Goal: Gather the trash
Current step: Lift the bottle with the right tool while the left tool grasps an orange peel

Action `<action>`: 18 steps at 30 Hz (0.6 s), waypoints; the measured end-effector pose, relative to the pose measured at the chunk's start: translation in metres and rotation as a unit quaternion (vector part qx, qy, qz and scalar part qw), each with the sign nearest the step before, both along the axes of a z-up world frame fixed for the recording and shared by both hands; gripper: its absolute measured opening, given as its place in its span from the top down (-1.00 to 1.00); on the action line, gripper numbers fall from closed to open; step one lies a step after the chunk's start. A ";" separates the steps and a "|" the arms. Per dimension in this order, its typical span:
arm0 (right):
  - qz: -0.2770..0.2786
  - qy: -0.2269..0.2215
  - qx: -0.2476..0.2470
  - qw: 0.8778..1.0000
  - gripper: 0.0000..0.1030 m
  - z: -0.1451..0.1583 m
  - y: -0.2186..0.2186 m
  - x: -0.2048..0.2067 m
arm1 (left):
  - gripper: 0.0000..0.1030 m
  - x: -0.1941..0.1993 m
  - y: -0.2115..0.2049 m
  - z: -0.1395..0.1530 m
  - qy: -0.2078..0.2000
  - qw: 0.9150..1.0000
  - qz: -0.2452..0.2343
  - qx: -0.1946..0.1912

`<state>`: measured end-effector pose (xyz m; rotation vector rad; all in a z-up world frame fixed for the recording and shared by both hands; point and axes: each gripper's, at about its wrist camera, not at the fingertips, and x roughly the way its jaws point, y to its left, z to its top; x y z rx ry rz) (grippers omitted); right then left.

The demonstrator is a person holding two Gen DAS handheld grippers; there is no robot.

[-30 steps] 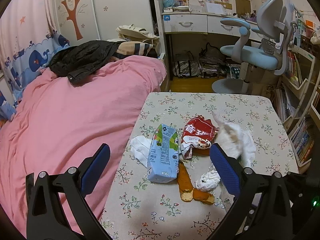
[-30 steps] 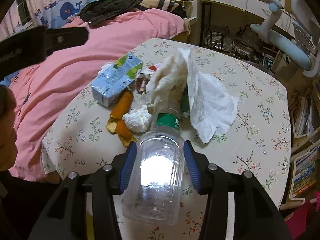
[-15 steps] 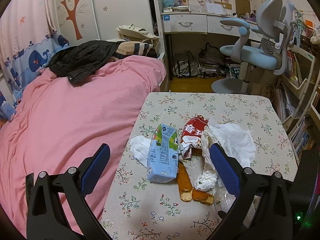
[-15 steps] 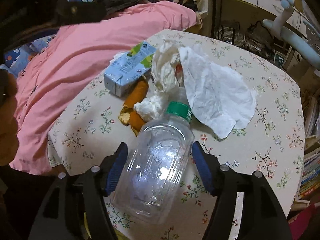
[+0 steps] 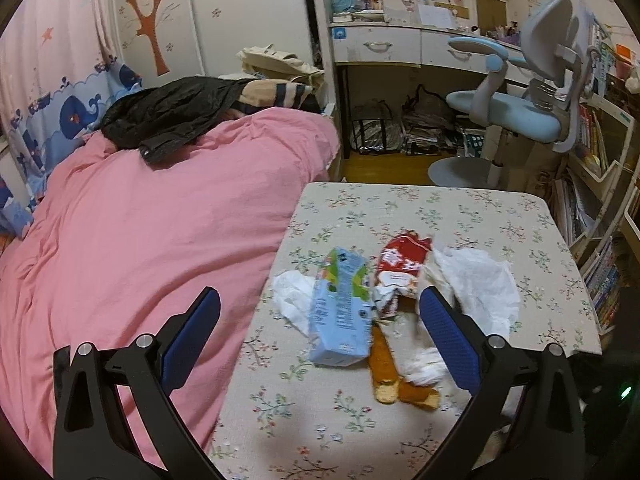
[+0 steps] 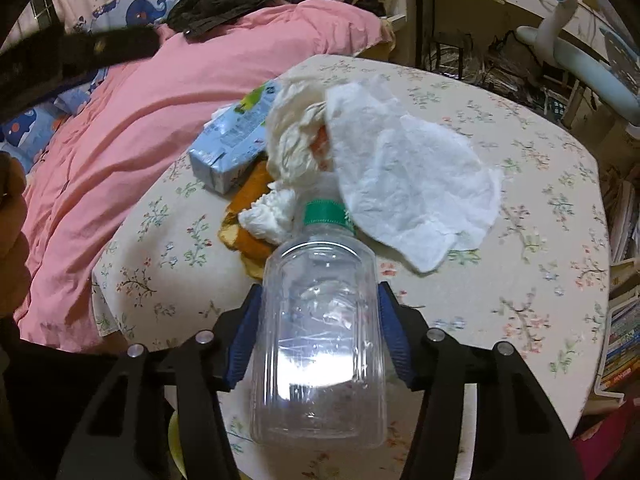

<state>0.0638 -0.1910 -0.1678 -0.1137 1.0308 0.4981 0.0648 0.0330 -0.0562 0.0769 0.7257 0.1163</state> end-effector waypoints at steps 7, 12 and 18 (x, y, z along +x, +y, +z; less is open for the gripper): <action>-0.017 0.008 0.005 1.000 -0.08 -0.005 -0.035 0.002 | -0.87 0.006 0.018 -0.016 0.043 0.998 -0.033 -0.022; -0.020 0.015 0.000 1.000 -0.08 -0.006 -0.047 -0.001 | -0.87 0.011 0.011 -0.043 0.086 0.995 -0.046 -0.006; -0.005 0.029 -0.020 0.999 -0.10 -0.016 -0.049 -0.006 | -0.78 0.005 -0.028 -0.073 0.146 0.979 -0.142 -0.013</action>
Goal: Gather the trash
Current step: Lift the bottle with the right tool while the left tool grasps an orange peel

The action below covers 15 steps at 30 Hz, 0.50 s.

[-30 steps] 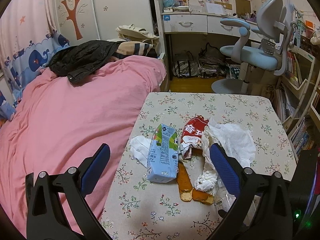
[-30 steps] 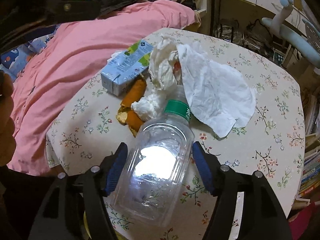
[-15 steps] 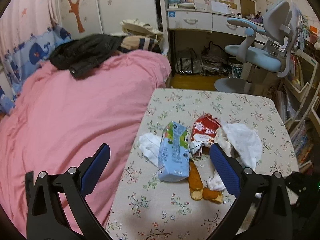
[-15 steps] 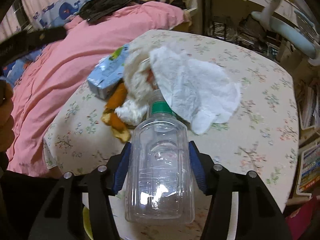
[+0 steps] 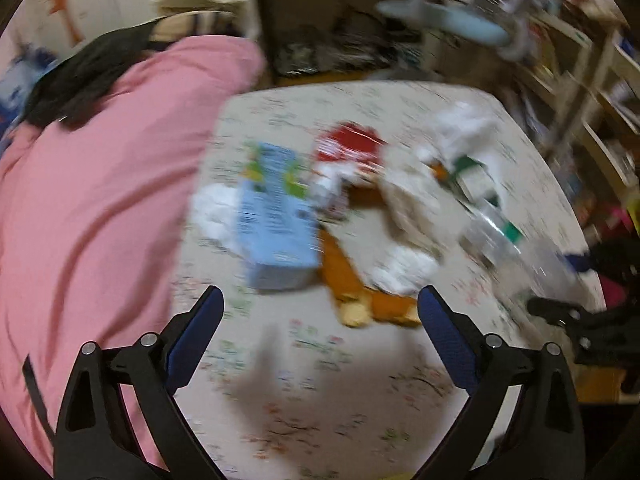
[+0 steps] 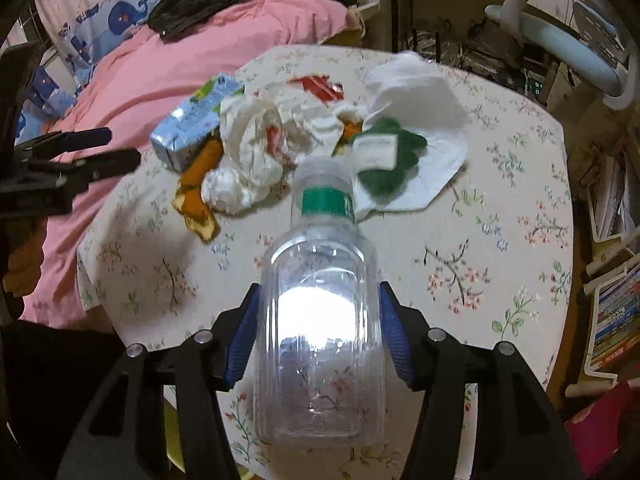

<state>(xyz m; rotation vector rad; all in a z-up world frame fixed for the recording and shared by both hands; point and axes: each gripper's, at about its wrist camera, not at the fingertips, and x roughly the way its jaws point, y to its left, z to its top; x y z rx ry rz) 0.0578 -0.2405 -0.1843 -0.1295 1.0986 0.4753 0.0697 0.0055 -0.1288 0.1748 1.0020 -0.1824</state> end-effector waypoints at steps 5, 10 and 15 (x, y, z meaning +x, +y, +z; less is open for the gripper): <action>-0.007 -0.001 0.022 1.000 -0.07 0.001 -0.013 -0.002 | -0.52 -0.010 -0.033 -0.012 0.016 0.997 -0.072 0.003; -0.014 0.003 0.039 0.999 -0.07 0.001 -0.019 0.000 | -0.37 -0.002 -0.029 -0.026 0.096 0.987 -0.054 -0.120; -0.014 0.003 0.044 0.999 -0.07 0.001 -0.019 0.000 | -0.35 0.006 -0.018 -0.058 0.097 0.981 0.089 -0.144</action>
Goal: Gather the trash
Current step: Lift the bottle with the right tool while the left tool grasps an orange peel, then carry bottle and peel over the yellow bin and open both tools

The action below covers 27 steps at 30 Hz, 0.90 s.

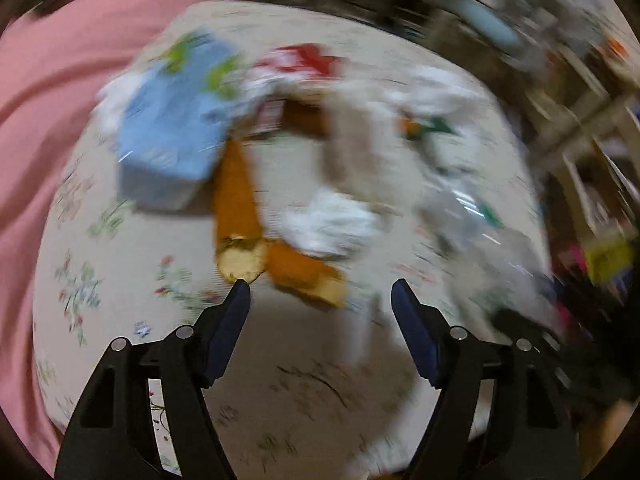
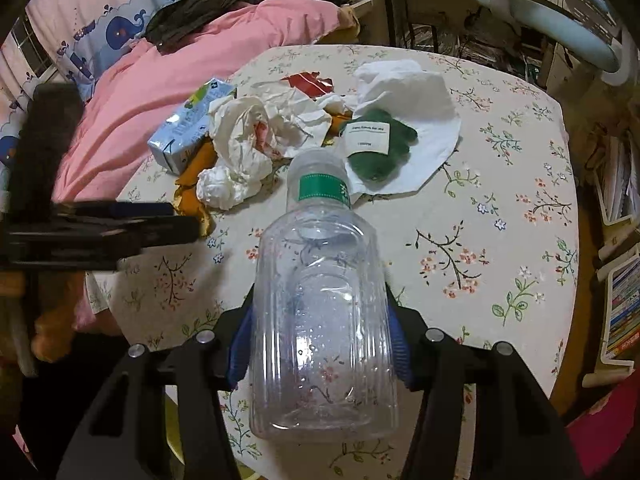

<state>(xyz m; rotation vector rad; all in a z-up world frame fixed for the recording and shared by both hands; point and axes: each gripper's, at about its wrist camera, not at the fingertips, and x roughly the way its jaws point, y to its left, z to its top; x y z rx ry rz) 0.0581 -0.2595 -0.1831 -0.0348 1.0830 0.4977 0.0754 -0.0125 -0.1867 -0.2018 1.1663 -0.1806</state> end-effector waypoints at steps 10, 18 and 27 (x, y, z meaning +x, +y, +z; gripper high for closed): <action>0.013 0.004 0.016 1.000 -0.06 0.000 -0.004 -0.007 | -0.19 -0.017 0.010 0.008 -0.020 0.997 0.019 0.065; 0.019 0.000 0.015 1.000 -0.06 0.002 0.002 -0.008 | -0.19 -0.007 -0.002 -0.002 -0.032 0.997 0.053 0.055; 0.037 -0.033 -0.017 0.999 -0.06 0.016 0.022 -0.017 | 0.52 -0.002 -0.005 -0.001 -0.055 0.997 0.003 0.055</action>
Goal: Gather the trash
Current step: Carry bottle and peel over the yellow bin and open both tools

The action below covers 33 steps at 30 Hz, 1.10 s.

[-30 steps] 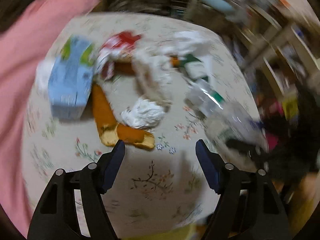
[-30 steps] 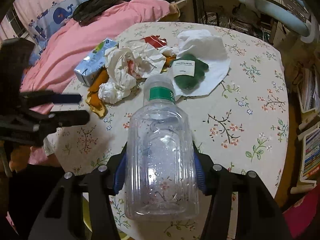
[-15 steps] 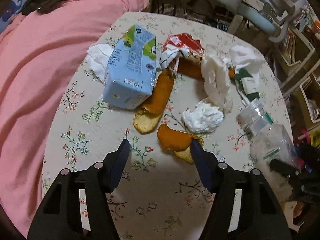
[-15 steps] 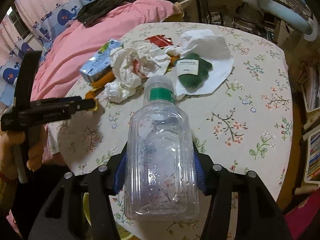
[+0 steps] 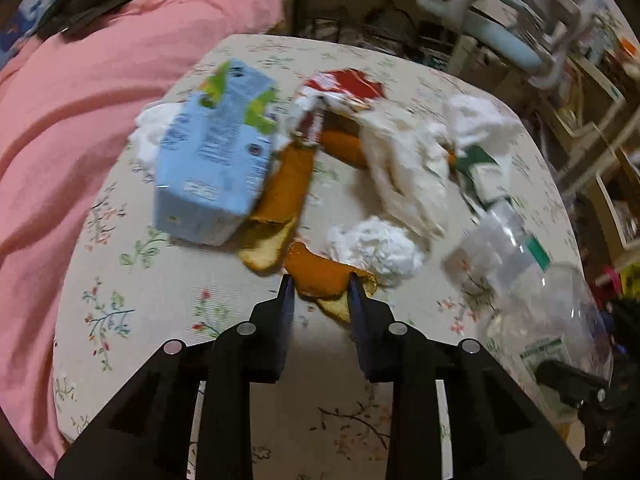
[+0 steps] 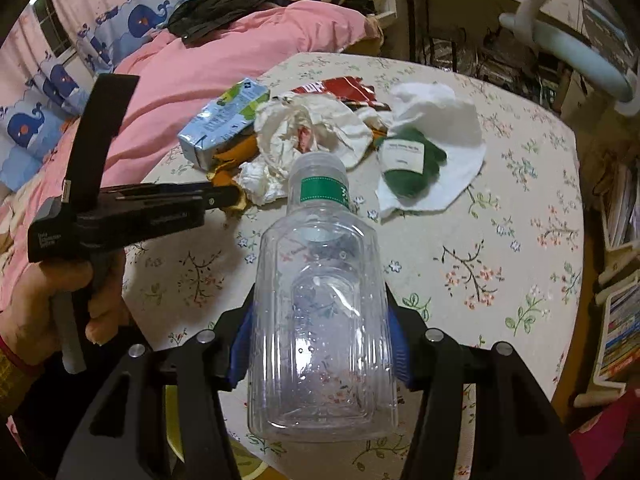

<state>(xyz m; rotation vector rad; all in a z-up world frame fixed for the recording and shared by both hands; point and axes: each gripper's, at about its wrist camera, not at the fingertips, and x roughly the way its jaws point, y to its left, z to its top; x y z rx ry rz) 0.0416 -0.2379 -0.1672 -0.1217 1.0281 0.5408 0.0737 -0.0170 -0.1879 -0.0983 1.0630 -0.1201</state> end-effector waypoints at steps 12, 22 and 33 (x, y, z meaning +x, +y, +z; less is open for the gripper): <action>0.012 -0.061 -0.020 0.998 -0.06 0.034 0.006 -0.019 | 0.59 -0.040 0.008 0.044 -0.022 0.998 -0.045 -0.028; -0.005 -0.051 0.083 0.995 -0.06 0.040 0.006 -0.065 | 0.59 -0.112 0.029 0.073 -0.040 0.997 -0.052 -0.045; -0.034 0.047 0.149 0.987 -0.06 -0.013 0.023 -0.164 | 0.59 -0.218 0.042 0.055 0.022 0.998 -0.065 0.004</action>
